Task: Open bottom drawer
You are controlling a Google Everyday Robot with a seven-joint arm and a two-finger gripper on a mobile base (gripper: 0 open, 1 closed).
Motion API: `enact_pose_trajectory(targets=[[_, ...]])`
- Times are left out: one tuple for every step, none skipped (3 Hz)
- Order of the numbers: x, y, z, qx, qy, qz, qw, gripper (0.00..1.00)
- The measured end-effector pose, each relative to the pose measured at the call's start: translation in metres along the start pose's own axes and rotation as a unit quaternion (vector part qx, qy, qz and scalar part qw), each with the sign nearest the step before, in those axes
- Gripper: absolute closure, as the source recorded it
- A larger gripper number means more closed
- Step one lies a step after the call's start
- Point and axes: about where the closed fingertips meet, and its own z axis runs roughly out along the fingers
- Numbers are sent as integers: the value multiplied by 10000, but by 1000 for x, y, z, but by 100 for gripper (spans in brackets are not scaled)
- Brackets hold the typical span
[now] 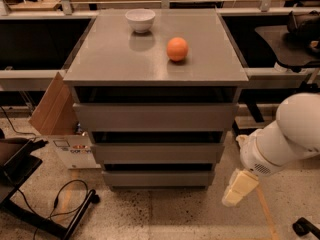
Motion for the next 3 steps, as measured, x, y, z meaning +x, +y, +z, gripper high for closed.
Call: enact_pose_trajectory(targets=[[16,5,78,61,-157,345,9993,0],[10,-2,72,185,-225,307,9991,0],[10,0,72,167,-212,304,9992,0]])
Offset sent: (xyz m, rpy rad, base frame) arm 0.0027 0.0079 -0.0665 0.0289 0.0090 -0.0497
